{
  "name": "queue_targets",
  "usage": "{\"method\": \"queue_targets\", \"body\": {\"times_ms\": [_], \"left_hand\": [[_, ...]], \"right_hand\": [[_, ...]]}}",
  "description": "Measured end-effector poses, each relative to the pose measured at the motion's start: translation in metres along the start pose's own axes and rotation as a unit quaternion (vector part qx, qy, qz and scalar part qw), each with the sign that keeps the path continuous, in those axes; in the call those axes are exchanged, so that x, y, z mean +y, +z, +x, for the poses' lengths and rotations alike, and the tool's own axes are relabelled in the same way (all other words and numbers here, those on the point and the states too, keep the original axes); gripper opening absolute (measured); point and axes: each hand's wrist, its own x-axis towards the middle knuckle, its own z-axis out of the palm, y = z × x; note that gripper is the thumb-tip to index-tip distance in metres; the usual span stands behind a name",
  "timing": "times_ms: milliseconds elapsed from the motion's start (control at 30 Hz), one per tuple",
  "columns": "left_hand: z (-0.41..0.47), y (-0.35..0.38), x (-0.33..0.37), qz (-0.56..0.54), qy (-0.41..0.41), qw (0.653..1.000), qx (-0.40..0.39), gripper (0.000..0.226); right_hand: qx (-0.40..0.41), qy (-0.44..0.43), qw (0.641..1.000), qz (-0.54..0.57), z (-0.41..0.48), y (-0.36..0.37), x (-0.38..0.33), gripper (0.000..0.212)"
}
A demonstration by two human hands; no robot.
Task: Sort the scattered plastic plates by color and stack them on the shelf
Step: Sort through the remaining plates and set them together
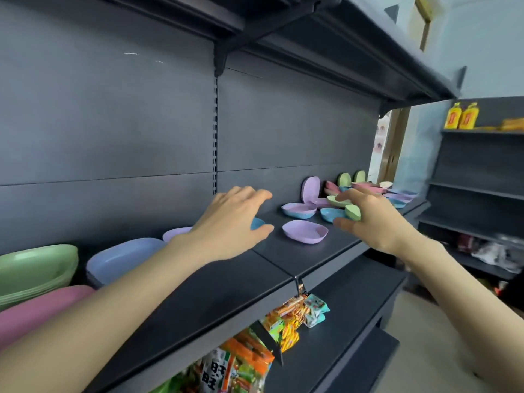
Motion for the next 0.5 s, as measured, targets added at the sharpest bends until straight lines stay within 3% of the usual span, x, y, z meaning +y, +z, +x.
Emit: {"method": "queue_targets", "body": {"times_ms": [500], "left_hand": [[0.17,0.133,-0.024,0.013,-0.054,0.998,-0.003,0.055]], "right_hand": [[-0.051,-0.053,0.997,0.029,0.166,0.087,0.136,0.041]]}}
